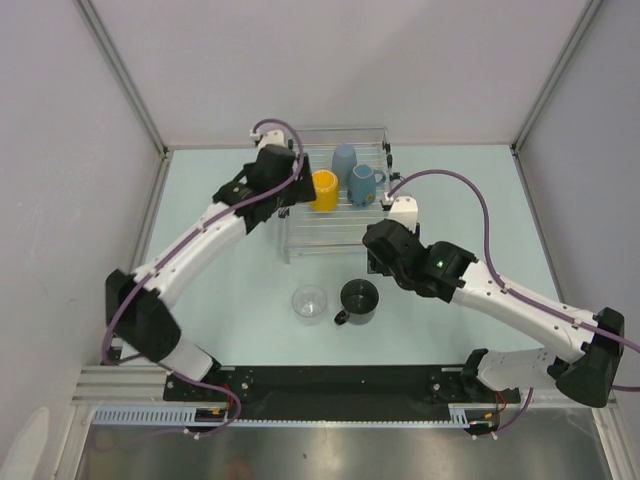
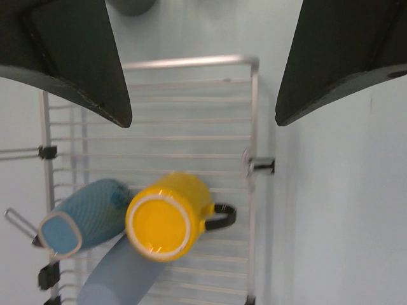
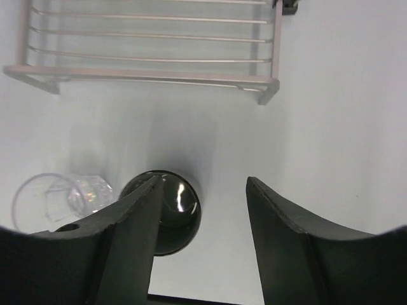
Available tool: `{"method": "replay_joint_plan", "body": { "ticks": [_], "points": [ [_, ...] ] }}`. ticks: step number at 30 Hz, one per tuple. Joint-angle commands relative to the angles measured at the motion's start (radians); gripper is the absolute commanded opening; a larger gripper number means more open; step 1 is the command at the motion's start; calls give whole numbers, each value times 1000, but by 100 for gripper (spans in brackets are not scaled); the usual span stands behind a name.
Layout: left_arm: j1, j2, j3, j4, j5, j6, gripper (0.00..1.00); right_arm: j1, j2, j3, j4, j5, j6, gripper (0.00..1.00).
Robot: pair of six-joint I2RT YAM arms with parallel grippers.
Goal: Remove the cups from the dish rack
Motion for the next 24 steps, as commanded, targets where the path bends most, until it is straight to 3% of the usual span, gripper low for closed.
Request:
{"method": "replay_joint_plan", "body": {
  "ticks": [1, 6, 14, 24],
  "points": [
    [-7, 230, 268, -19, -34, 74, 100, -40, -41, -59, 85, -54, -24, 60],
    [-7, 467, 547, -74, -58, 71, 100, -90, -34, -81, 120, -100, -64, 60],
    [-7, 718, 810, -138, -152, 76, 100, -164, 8, -58, 163, -175, -112, 60],
    [-6, 807, 868, -174, -124, 41, 100, -216, 54, -44, 175, -227, -135, 60]
  ]
}}
